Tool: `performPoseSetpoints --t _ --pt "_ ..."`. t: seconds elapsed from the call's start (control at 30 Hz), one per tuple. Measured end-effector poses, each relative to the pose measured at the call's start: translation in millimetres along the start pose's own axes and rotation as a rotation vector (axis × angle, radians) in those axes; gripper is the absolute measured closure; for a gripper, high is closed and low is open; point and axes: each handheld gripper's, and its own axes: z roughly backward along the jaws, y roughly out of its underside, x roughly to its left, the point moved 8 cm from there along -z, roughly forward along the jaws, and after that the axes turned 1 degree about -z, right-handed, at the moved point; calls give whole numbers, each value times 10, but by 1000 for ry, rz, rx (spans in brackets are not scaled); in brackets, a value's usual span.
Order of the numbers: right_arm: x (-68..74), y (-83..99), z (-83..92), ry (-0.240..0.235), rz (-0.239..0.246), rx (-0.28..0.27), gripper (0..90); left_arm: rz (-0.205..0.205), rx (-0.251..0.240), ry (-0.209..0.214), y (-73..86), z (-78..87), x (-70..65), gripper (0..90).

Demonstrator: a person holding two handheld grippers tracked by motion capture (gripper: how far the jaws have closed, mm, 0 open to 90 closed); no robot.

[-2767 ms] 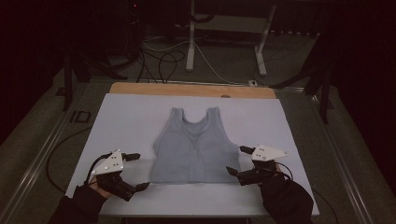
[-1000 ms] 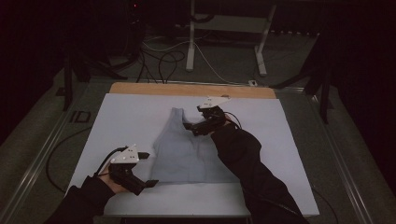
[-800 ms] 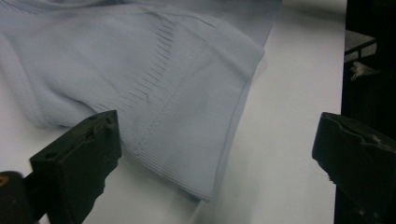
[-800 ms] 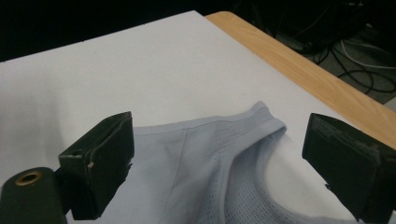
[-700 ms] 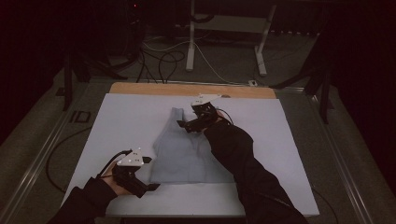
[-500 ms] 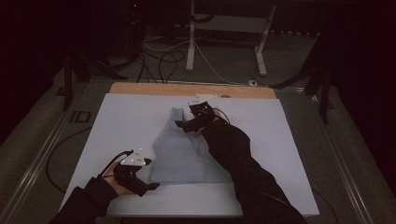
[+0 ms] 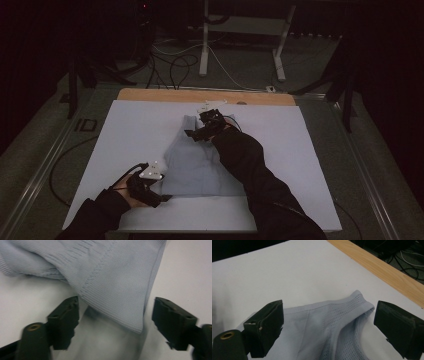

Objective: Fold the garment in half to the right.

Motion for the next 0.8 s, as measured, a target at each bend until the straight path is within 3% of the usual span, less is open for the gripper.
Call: performPoseSetpoints --t 0.23,0.5,0.8 --pt "7 9 -77 -5 0 20 91 0 10 18 -24 -35 9 413" --pt "30 -7 -154 -14 10 36 91 -31 23 38 -65 -45 -29 617" --pt "2 -102 -254 1 -30 40 90 -34 1 59 -105 -37 -55 850"
